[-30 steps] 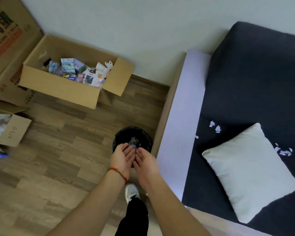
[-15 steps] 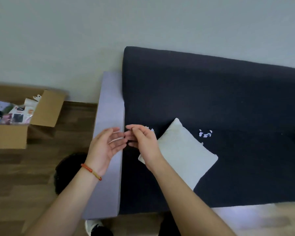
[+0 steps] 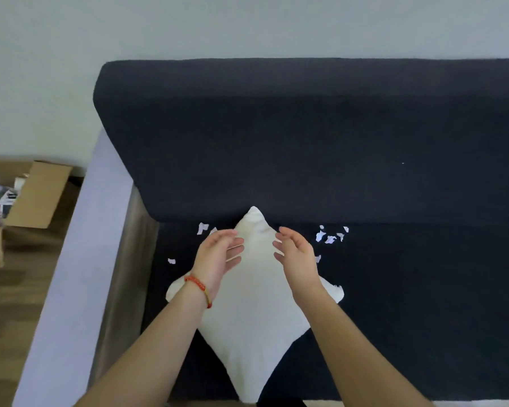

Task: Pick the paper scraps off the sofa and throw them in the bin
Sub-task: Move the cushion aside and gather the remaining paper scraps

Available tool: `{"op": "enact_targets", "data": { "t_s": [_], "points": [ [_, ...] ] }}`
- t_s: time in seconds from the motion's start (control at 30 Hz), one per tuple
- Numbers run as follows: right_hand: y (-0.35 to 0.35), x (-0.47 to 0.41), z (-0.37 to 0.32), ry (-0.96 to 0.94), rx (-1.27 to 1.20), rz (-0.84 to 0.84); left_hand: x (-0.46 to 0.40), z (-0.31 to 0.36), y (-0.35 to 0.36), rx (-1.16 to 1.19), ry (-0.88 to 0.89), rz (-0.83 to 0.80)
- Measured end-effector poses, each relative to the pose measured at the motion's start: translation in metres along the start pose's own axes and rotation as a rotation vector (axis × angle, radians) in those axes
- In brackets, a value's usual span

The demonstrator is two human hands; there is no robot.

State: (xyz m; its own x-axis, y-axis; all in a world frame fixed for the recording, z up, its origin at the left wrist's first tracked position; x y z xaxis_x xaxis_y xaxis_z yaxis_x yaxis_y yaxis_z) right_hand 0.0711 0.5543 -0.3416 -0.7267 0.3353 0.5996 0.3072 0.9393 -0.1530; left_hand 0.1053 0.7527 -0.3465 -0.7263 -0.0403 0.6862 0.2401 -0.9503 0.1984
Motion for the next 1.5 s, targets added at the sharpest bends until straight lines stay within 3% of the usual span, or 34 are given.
{"op": "enact_targets", "data": {
  "t_s": [0.23,0.43,0.63,0.77,0.93,1.03,1.2,1.33,1.5],
  "points": [
    [-0.014,-0.041,0.051,0.134,0.113,-0.03,-0.047,-0.034,0.031,-0.159,-0.01,0.02],
    [-0.019,-0.043,0.089,0.178,0.219,-0.036,-0.091,-0.033,0.023,-0.668,0.177,0.017],
    [-0.017,-0.041,0.106,0.139,0.226,-0.033,-0.126,-0.052,0.003,-0.847,0.034,-0.045],
    [-0.022,-0.035,0.113,0.141,0.19,0.027,-0.138,-0.065,-0.003,-0.888,0.007,-0.086],
    [-0.057,-0.001,0.139,0.231,0.15,0.411,-0.138,-0.067,-0.013,-0.902,-0.027,-0.075],
    [-0.072,0.016,0.173,0.361,0.079,0.523,-0.136,-0.068,-0.013,-0.896,-0.058,-0.08],
    [-0.059,0.025,0.222,0.603,-0.132,0.387,-0.135,-0.068,-0.012,-0.884,-0.054,-0.07],
    [-0.05,0.02,0.234,0.626,-0.235,0.277,-0.124,-0.066,-0.014,-0.876,-0.041,-0.05],
    [-0.066,0.03,0.2,0.584,-0.248,0.231,-0.079,-0.045,-0.01,-0.802,-0.004,0.015]
  ]
}}
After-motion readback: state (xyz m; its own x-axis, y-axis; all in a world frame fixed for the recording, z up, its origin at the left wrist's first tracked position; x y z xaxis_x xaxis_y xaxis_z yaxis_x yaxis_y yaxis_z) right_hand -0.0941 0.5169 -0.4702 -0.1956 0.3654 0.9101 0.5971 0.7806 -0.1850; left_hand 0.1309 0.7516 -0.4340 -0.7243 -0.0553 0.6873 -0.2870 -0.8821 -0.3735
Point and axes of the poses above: each hand's wrist, its own x-axis away from the middle knuckle, its own y-axis out of the palm, z = x × y, the point moved 9 cm from there along -x, towards the middle knuckle, and after that the axes turned 10 degrees about x, right-handed, at the moved point
